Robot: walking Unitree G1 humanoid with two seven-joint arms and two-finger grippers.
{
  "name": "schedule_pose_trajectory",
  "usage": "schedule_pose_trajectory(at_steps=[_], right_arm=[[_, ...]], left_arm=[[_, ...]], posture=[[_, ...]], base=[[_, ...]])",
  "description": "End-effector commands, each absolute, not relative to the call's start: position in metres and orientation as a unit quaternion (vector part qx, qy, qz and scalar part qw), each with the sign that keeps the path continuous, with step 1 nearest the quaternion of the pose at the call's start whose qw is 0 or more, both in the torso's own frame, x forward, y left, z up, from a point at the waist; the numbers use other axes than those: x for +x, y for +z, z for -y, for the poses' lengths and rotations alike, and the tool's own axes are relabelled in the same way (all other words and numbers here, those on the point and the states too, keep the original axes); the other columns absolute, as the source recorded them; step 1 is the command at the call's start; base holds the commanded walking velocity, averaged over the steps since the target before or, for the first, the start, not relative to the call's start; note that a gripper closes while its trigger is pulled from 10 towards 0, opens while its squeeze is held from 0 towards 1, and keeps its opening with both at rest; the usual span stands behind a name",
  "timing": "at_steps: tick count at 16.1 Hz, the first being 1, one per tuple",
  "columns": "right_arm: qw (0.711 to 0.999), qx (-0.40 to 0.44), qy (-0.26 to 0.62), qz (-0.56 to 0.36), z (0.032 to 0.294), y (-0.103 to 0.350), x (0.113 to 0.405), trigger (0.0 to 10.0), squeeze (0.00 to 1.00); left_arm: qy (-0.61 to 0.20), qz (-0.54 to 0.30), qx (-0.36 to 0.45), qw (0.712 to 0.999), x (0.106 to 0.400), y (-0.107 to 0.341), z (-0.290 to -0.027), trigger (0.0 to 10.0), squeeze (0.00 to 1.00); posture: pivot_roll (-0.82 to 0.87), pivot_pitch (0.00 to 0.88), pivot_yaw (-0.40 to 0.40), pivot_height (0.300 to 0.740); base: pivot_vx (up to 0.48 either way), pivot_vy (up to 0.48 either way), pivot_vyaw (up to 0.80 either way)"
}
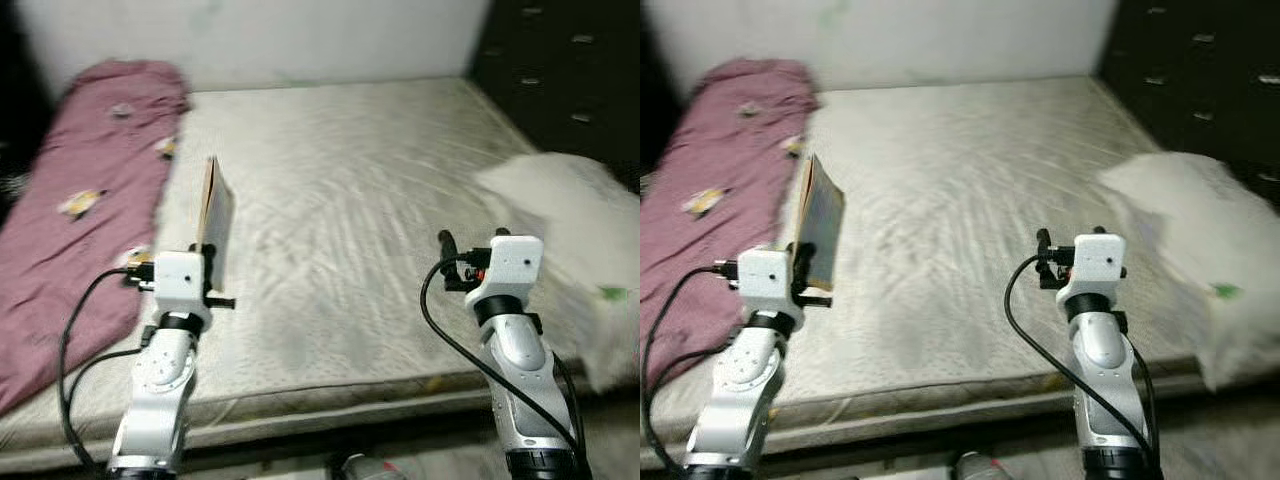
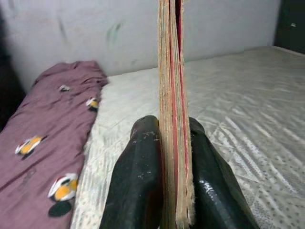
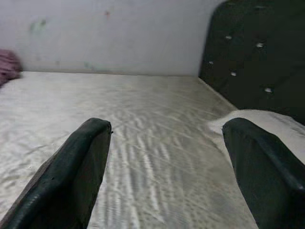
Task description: Clean up the room
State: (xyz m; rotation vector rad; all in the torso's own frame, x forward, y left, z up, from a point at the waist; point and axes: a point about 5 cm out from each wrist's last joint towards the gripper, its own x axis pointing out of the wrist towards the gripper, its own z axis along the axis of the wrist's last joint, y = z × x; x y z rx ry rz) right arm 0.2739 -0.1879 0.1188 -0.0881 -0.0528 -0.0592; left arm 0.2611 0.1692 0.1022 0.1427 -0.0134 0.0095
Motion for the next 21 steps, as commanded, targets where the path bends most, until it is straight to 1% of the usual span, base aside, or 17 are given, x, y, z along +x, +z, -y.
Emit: schedule_pose_trajectory(at_steps=[1, 2, 6, 21], right_arm=[[0.998, -0.039, -0.031, 0.034, 0.1848, 0.1222, 0.2726, 10.0, 0.0], [0.998, -0.039, -0.031, 0.033, 0.184, 0.1207, 0.2717, 10.0, 0.0], [0.998, -0.037, -0.035, 0.029, 0.184, 0.1176, 0.2707, 10.0, 0.0], [0.998, -0.045, -0.034, 0.026, 0.1868, 0.1172, 0.2704, 10.0, 0.0]], left_arm=[[0.006, 0.026, 0.078, 0.997, 0.2609, 0.1108, -0.1735, 10.0, 0.0], [0.002, 0.024, 0.078, 0.997, 0.2598, 0.1102, -0.1723, 10.0, 0.0], [-0.006, 0.023, 0.075, 0.997, 0.2599, 0.1096, -0.1695, 10.0, 0.0], [-0.002, 0.028, 0.058, 0.998, 0.2615, 0.1131, -0.1665, 10.0, 0.0]], posture=[[-0.06, 0.0, 0.066, 0.74], [-0.07, 0.0, 0.07, 0.74], [-0.07, 0.0, 0.076, 0.74], [-0.08, 0.0, 0.068, 0.74]], base=[[0.0, 0.0, 0.0], [0.0, 0.0, 0.0], [0.0, -0.276, 0.0], [0.0, -0.318, 0.0]])
